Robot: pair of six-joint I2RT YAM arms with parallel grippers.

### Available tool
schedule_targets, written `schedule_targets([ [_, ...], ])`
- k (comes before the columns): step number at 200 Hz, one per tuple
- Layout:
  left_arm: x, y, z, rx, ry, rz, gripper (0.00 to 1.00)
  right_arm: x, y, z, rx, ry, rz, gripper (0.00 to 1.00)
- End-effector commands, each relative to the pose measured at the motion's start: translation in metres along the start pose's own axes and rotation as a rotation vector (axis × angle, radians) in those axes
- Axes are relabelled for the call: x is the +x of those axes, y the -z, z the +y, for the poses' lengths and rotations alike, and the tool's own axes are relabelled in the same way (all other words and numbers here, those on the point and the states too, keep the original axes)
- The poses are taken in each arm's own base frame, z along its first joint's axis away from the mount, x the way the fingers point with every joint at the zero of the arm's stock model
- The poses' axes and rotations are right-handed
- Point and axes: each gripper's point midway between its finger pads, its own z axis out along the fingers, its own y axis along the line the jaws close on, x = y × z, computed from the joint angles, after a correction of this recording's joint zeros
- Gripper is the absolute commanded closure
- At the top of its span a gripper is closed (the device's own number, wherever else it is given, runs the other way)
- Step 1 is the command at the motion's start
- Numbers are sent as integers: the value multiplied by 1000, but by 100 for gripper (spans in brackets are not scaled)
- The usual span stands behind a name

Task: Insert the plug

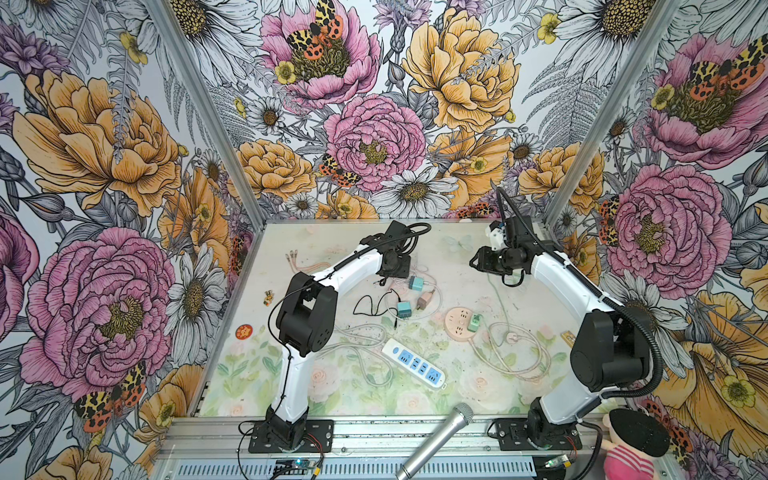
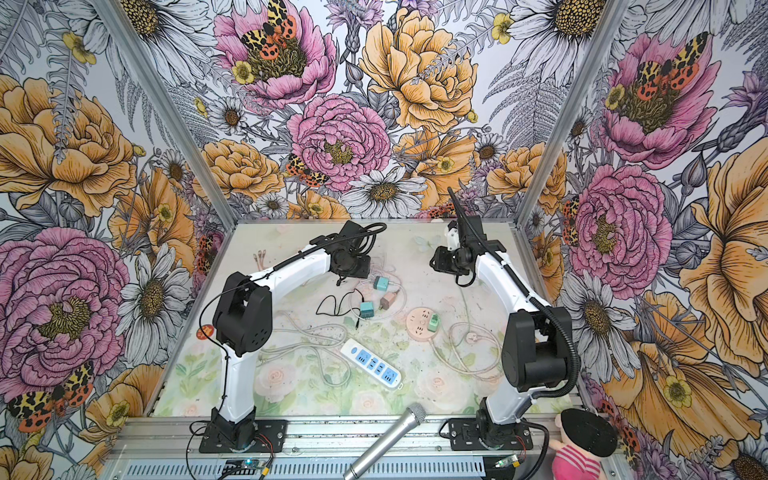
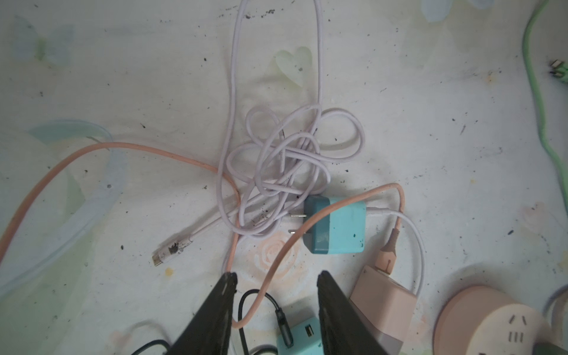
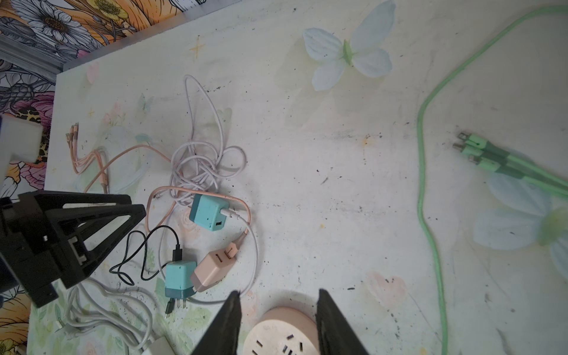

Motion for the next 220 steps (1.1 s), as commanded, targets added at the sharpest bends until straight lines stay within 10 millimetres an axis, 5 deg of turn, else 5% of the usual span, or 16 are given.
schedule_targets([
  [1, -3, -9, 1, 22, -21, 18, 54, -17, 6, 6, -5, 40, -53, 58],
  [39, -1, -23, 0, 29, -35, 38, 56, -14, 7, 5, 2, 42, -50, 58],
  [64, -15, -17, 6, 21, -22, 4, 83, -12, 7, 5, 1, 40, -48, 58],
  [82, -25, 3, 17, 14, 2, -31, 90, -11, 6, 5, -1, 38, -44, 58],
  [146, -21, 69, 74, -54, 85, -108, 94, -8, 2, 11, -5, 51, -35, 57],
  [177, -7, 72, 106, -84, 172, -97, 94, -5, 2, 15, -12, 60, -31, 57],
  [220, 10, 50, 108, -50, 204, -35, 87, 6, -10, 36, -43, 94, 7, 57],
])
